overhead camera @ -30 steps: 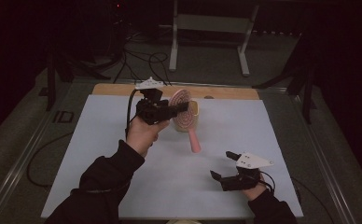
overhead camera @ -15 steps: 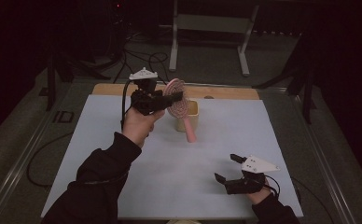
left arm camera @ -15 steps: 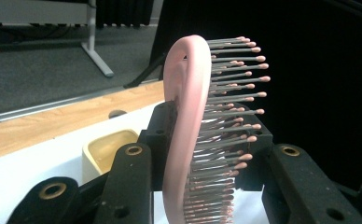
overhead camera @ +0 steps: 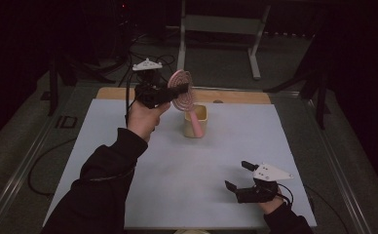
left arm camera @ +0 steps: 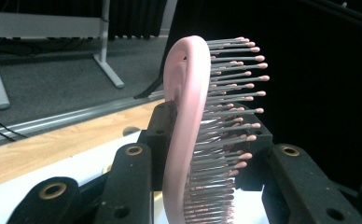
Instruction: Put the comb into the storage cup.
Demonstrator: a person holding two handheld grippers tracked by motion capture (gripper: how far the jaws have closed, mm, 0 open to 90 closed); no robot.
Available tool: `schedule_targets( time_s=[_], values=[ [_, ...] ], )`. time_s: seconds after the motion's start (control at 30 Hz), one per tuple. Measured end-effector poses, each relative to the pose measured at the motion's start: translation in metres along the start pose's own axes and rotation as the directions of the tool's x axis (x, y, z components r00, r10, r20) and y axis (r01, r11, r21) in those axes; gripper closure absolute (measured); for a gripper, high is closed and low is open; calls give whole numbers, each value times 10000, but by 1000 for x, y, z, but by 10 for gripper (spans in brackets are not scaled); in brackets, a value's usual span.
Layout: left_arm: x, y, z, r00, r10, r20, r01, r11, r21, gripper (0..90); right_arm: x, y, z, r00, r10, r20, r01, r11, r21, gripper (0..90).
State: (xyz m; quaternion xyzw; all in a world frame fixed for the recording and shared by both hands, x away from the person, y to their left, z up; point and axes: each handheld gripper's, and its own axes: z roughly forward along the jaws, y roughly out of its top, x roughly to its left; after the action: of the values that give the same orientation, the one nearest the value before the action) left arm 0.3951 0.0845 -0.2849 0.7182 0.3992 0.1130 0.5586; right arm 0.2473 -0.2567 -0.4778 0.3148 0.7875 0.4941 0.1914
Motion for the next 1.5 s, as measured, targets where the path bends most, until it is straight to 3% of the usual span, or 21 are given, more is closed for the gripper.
schedule_targets(
  time_s=[0.33,0.97,1.5],
  values=[
    [8,11,11,9998,-36,-205,32,9998,-185,657,0,1,-3,9998,-68,176,72,9997,-216,86],
    [21,22,35,9960,-211,-873,151,9975,-691,657,1,1,-2,9999,-111,6,111,9998,-186,85],
    [36,10,59,9912,-489,-1228,409,9969,-665,656,1,0,-2,9999,-88,-55,87,9998,-200,86]
  ],
)
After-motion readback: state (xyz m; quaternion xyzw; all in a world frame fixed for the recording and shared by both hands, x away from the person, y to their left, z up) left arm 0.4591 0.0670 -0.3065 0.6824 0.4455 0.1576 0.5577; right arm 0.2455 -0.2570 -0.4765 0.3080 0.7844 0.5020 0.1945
